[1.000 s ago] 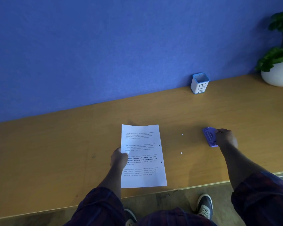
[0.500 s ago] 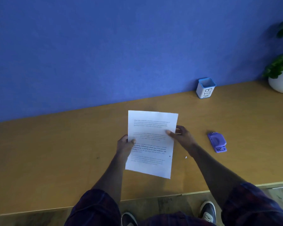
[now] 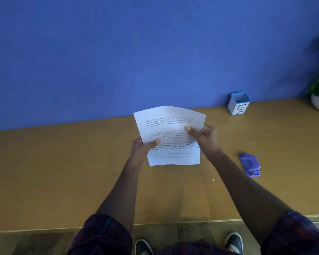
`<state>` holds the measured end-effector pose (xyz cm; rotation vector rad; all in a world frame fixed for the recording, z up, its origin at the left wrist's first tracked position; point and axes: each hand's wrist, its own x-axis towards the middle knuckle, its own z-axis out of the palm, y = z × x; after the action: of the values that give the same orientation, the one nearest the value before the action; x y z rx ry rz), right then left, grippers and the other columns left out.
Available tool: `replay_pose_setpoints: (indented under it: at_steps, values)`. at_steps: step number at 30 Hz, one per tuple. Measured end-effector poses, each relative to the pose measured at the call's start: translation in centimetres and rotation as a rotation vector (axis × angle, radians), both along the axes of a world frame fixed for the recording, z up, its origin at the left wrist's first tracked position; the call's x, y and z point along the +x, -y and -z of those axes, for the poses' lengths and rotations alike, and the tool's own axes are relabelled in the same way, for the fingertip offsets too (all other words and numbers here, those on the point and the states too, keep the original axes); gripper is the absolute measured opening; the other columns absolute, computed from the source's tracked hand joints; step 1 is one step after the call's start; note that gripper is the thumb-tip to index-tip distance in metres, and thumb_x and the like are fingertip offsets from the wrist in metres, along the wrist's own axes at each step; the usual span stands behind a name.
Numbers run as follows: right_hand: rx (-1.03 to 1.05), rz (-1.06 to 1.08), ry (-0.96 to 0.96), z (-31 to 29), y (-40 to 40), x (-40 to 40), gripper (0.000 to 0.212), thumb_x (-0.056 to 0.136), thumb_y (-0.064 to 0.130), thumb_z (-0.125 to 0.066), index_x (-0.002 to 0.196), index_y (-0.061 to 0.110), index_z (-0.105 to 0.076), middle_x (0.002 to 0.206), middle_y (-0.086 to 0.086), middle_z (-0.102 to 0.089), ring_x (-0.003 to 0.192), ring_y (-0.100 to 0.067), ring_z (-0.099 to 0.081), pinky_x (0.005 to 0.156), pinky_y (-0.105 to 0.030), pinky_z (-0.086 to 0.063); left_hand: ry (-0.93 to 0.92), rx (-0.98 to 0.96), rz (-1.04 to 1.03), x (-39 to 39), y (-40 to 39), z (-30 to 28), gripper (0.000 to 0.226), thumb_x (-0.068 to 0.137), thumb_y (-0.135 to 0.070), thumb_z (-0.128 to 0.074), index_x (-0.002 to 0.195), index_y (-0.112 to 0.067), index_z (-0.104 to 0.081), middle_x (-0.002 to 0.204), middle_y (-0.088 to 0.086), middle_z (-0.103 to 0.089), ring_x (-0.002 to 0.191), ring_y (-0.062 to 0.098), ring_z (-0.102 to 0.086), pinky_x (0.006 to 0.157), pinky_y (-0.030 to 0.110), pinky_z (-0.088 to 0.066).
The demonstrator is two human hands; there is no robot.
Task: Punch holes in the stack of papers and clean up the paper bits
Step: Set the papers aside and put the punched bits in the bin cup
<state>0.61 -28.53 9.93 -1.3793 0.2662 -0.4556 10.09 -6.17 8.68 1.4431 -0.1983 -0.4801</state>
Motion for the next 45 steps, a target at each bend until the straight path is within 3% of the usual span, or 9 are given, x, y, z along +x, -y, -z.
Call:
replay_pose_setpoints:
  at_steps: [5,9,14,19,25,31,36,41,45]
  values:
    - [-0.21,0.006,-0.14,2.8,-0.2,-2.7,0.012,0.089,0.033,-0.076,0.09,0.021,-0.078,0.082,0.01,-0.077,0.075,-0.006,-0.072,0.063,-0.02,-0.052,-0.093,0.116,-0.056,-1.6,-0.7,1.7,0.027,0.073,-0.006,-0.088,0.097,-0.017,-0.081,0.107,0.005,-0.08,0.106,0.027,-0.074,0.091,0.04,-0.06]
    - [-0.434,0.0,-0.445,7.2,0.2,-4.1,0.016,0.091,0.029,-0.071,0.082,0.017,-0.074,0.063,0.0,-0.05,0.062,-0.014,-0.04,0.06,-0.03,-0.031,-0.12,0.332,-0.081,-3.3,-1.3,4.4,0.024,0.077,-0.003,-0.086,0.087,-0.024,-0.077,0.097,0.0,-0.079,0.103,0.027,-0.073,0.089,0.039,-0.059]
    - [-0.383,0.107,-0.304,6.4,0.4,-4.0,0.008,0.092,0.032,-0.069,0.089,0.028,-0.076,0.075,-0.002,-0.072,0.065,-0.001,-0.054,0.057,-0.022,-0.042,-0.04,0.307,-0.06,-2.3,-1.0,3.6,0.024,0.079,-0.008,-0.086,0.091,-0.028,-0.081,0.101,-0.007,-0.08,0.095,0.01,-0.076,0.086,0.031,-0.059]
    - [-0.556,0.049,-0.545,8.6,0.2,-4.0,0.024,0.093,0.037,-0.066,0.092,0.016,-0.076,0.068,-0.005,-0.068,0.064,-0.022,-0.057,0.057,-0.034,-0.042,-0.096,0.542,-0.129,-3.3,0.1,4.8,0.029,0.084,-0.009,-0.08,0.112,-0.004,-0.075,0.112,0.011,-0.076,0.105,0.03,-0.071,0.096,0.049,-0.058]
    - [-0.552,0.175,-0.31,7.2,0.3,-3.5,0.021,0.089,0.04,-0.068,0.08,0.021,-0.07,0.054,0.006,-0.049,0.048,-0.003,-0.037,0.045,-0.017,-0.028,-0.041,0.412,-0.18,-2.4,0.3,4.1,0.021,0.082,-0.01,-0.082,0.103,-0.008,-0.079,0.098,0.002,-0.079,0.09,0.018,-0.074,0.082,0.032,-0.059]
    - [-0.564,0.068,-0.557,10.4,0.9,-5.9,0.038,0.092,0.029,-0.069,0.057,0.039,-0.058,0.05,0.017,-0.054,0.053,0.001,-0.048,0.048,-0.021,-0.031,0.002,0.682,-0.016,-3.7,-2.1,7.8,0.009,0.091,-0.015,-0.072,0.084,-0.009,-0.073,0.085,0.004,-0.067,0.08,0.019,-0.059,0.071,0.034,-0.046]
    - [-0.446,0.072,-0.553,10.2,1.0,-6.7,0.009,0.094,0.033,-0.066,0.095,0.034,-0.075,0.081,0.027,-0.073,0.074,0.009,-0.065,0.057,-0.015,-0.048,-0.042,0.634,-0.084,-4.3,-2.6,8.8,0.017,0.093,-0.013,-0.07,0.082,0.001,-0.071,0.072,0.005,-0.054,0.071,0.018,-0.046,0.068,0.03,-0.038]
    - [-0.405,0.075,-0.601,11.0,0.4,-6.6,0.02,0.093,0.031,-0.067,0.086,0.012,-0.068,0.085,-0.011,-0.071,0.07,-0.018,-0.058,0.059,-0.031,-0.039,-0.125,0.528,-0.157,-4.4,-2.5,8.9,0.015,0.095,-0.007,-0.066,0.101,-0.001,-0.077,0.089,0.01,-0.072,0.073,0.02,-0.057,0.068,0.032,-0.047]
    - [-0.294,0.068,-0.576,10.7,-0.8,-6.4,0.017,0.093,0.034,-0.069,0.091,0.017,-0.072,0.085,-0.006,-0.076,0.074,-0.025,-0.07,0.061,-0.036,-0.052,-0.165,0.509,-0.198,-4.2,-2.9,9.0,0.014,0.096,-0.004,-0.064,0.099,0.0,-0.076,0.086,0.014,-0.073,0.058,0.013,-0.06,0.057,0.025,-0.048]
